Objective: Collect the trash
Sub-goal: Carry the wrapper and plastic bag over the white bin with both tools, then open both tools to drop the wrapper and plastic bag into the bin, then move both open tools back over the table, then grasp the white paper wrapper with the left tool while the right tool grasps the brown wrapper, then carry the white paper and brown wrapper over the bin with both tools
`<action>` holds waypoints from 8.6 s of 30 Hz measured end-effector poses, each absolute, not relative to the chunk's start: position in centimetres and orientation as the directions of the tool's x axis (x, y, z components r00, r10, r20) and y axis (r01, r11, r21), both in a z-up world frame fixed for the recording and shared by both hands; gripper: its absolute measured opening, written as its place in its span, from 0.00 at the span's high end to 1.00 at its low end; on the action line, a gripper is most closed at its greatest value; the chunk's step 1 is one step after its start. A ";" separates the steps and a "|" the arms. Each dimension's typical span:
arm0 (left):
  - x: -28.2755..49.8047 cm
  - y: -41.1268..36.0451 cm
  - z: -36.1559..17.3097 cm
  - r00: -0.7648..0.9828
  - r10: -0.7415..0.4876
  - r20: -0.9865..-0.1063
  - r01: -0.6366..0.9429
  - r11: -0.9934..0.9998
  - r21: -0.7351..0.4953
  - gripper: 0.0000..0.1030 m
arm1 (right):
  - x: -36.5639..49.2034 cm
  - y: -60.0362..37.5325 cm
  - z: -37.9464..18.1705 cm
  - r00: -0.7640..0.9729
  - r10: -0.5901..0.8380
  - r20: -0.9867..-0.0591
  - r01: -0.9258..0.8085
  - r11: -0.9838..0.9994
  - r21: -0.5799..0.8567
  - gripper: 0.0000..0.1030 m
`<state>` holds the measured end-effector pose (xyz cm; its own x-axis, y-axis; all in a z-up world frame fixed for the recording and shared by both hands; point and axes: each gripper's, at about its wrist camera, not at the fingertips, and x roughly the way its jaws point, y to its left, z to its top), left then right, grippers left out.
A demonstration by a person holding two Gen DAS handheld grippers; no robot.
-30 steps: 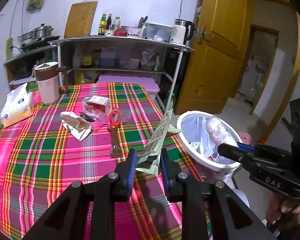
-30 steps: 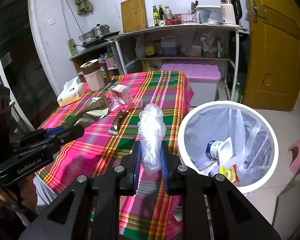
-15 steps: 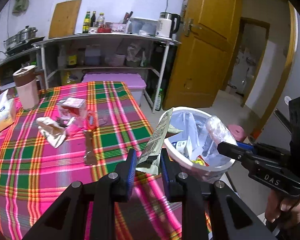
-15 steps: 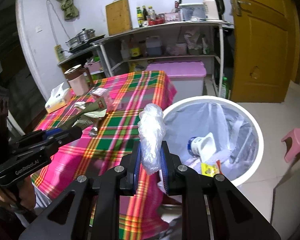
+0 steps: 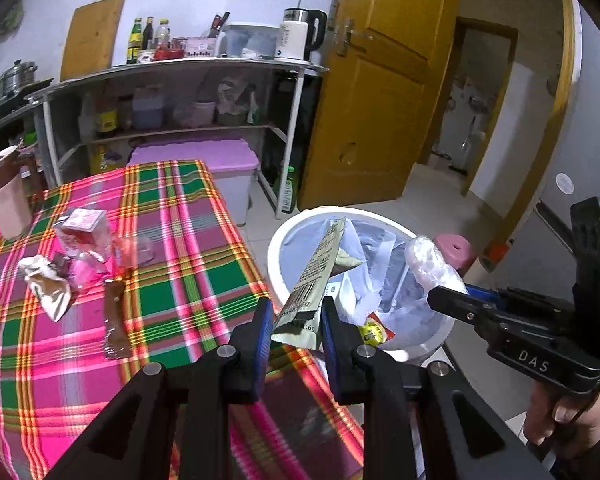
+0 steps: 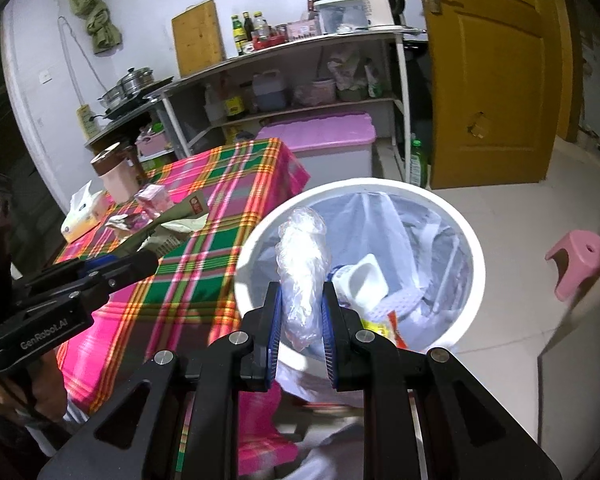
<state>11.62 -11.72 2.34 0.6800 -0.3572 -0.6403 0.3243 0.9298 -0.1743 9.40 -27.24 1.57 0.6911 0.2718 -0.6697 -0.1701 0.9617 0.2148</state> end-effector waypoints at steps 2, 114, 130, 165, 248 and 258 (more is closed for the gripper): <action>12.0 -12.2 2.2 0.674 -0.363 -0.643 0.333 0.927 -0.175 0.77 | 9.6 -27.7 1.3 0.690 0.266 -0.673 -0.160 0.963 0.216 0.81; 6.5 -1.8 2.2 0.761 -0.193 -0.620 0.135 0.981 -0.139 0.71 | 7.4 -17.7 3.0 0.665 0.376 -0.646 -0.376 0.915 0.145 0.61; 8.7 4.6 1.6 0.771 -0.107 -0.628 0.002 0.986 -0.164 0.71 | 11.4 -13.0 2.1 0.602 0.409 -0.686 -0.441 0.886 0.141 0.61; 20.5 12.1 -2.0 0.710 -0.115 -0.695 -0.225 0.898 -0.379 0.74 | 19.5 -4.3 -4.3 0.478 0.417 -0.773 -0.446 0.873 0.195 0.79; 13.1 -12.0 3.3 0.674 -0.395 -0.624 0.307 0.918 -0.249 0.97 | 9.4 -26.3 2.0 0.719 0.190 -0.668 -0.106 0.981 0.165 0.79; 15.5 -15.2 2.1 0.633 -0.433 -0.642 0.362 0.898 -0.249 0.97 | 11.0 -28.3 0.2 0.687 0.174 -0.705 -0.075 0.983 0.170 0.79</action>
